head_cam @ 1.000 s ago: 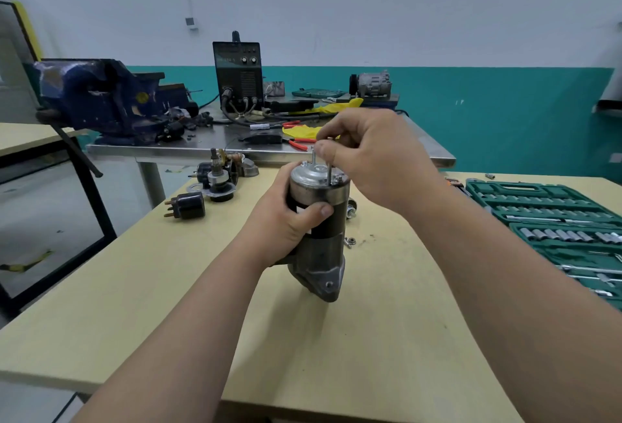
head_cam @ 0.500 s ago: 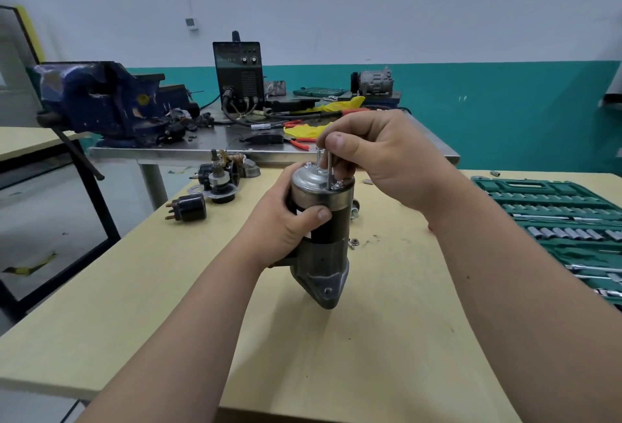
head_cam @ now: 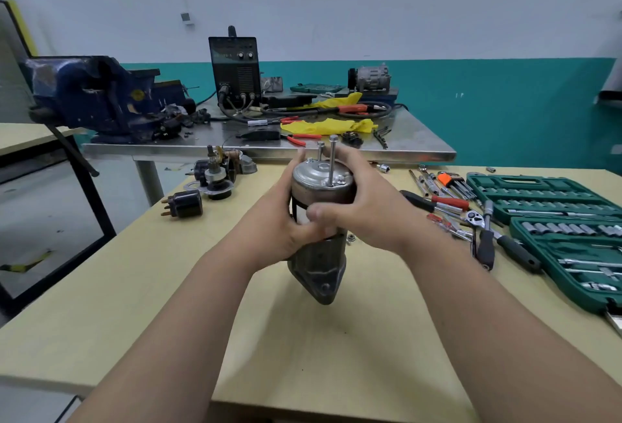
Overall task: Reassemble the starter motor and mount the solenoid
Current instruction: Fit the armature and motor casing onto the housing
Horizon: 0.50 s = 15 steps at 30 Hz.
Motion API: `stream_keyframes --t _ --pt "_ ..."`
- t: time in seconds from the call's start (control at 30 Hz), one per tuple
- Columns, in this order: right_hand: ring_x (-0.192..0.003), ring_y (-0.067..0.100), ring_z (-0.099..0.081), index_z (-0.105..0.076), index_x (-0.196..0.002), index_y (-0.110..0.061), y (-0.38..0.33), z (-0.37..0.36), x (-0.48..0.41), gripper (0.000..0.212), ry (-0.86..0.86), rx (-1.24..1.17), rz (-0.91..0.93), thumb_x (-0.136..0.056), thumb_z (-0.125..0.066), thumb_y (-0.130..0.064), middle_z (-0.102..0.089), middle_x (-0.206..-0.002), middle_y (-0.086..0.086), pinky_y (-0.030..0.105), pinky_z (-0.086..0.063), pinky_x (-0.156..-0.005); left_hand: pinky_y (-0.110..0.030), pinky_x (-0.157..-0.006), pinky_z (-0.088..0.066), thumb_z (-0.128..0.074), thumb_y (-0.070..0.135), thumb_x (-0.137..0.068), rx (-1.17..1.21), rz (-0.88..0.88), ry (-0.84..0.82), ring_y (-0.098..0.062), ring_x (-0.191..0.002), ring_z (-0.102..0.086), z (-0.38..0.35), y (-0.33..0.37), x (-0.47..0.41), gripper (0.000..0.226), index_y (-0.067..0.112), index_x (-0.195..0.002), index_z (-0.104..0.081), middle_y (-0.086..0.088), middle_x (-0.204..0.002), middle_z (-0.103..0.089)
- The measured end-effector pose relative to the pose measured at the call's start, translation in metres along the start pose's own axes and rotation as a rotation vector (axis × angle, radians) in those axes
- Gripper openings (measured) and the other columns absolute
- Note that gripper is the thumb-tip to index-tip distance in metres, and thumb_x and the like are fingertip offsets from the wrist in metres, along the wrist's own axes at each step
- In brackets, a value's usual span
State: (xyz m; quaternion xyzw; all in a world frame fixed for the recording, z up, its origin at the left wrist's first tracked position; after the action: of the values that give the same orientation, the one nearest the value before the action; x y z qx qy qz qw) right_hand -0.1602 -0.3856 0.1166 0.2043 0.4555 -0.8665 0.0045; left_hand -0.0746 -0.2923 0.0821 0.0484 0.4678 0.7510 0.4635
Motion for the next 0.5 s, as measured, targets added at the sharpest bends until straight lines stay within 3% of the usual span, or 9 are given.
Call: stream_keyframes --t 0.03,0.1,0.17,0.27,0.37,0.5 --pt "-0.099 -0.008 -0.057 -0.039 -0.122 -0.048 0.004 -0.001 0.0 0.071 0.045 -0.045 0.018 -0.065 -0.08 -0.037 -0.057 -0.11 -0.025 0.014 -0.048 -0.08 -0.038 -0.113 -0.034 -0.07 0.069 -0.052 -0.13 0.041 0.082 -0.006 -0.137 -0.033 0.002 -0.004 0.006 0.125 0.046 -0.151 0.002 0.019 -0.147 -0.039" --pt "-0.096 -0.011 -0.057 -0.043 -0.114 -0.053 0.008 0.0 0.001 0.065 0.135 -0.119 0.042 -0.061 -0.079 -0.04 -0.059 -0.108 -0.025 0.009 -0.048 -0.075 -0.037 -0.118 -0.016 -0.062 0.075 -0.048 -0.247 0.126 0.372 -0.005 -0.141 -0.009 0.005 -0.01 0.032 0.129 0.044 -0.149 0.011 0.015 -0.156 -0.015" --pt "-0.094 -0.011 -0.058 -0.044 -0.112 -0.055 0.012 -0.002 0.001 0.065 0.19 -0.159 0.047 -0.057 -0.077 -0.044 -0.06 -0.108 -0.025 0.007 -0.047 -0.07 -0.031 -0.114 -0.016 -0.067 0.07 -0.047 -0.048 0.209 0.533 0.002 -0.139 -0.006 -0.013 -0.022 0.062 0.128 0.049 -0.145 0.013 0.025 -0.151 -0.007" --pt "-0.094 -0.009 -0.059 -0.046 -0.11 -0.053 0.017 -0.002 0.002 0.062 0.257 -0.204 0.053 -0.056 -0.076 -0.045 -0.061 -0.106 -0.025 0.008 -0.048 -0.07 -0.028 -0.104 -0.036 -0.08 0.056 -0.042 0.298 0.328 0.486 -0.001 -0.13 -0.036 -0.042 -0.041 0.07 0.132 0.062 -0.137 0.012 0.015 -0.15 -0.021" --pt "-0.092 -0.007 -0.061 -0.046 -0.108 -0.048 0.022 0.006 0.0 0.06 0.246 -0.213 0.042 -0.059 -0.078 -0.039 -0.062 -0.108 -0.017 0.011 -0.049 -0.069 -0.033 -0.102 -0.045 -0.084 0.049 -0.042 0.355 0.31 0.408 -0.01 -0.122 -0.051 -0.04 -0.043 0.054 0.126 0.061 -0.137 -0.003 0.004 -0.146 -0.036" --pt "-0.09 -0.003 -0.062 -0.046 -0.109 -0.039 0.029 0.02 -0.003 0.057 0.219 -0.246 0.03 -0.063 -0.078 -0.03 -0.064 -0.107 -0.01 0.012 -0.048 -0.069 -0.032 -0.093 -0.051 -0.085 0.038 -0.05 0.325 0.217 0.308 -0.016 -0.116 -0.056 -0.039 -0.039 0.04 0.085 0.063 -0.11 -0.031 0.001 -0.134 -0.043"
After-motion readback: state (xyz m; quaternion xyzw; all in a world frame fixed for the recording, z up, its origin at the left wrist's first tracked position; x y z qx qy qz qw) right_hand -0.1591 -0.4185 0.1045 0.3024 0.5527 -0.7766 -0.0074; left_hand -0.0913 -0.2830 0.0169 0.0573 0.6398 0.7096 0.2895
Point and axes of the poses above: each hand's wrist, its own x-axis away from the middle knuckle, its own z-axis out of the back of the hand, y = z × x, the point moved 8 cm from there along -x, towards the middle knuckle
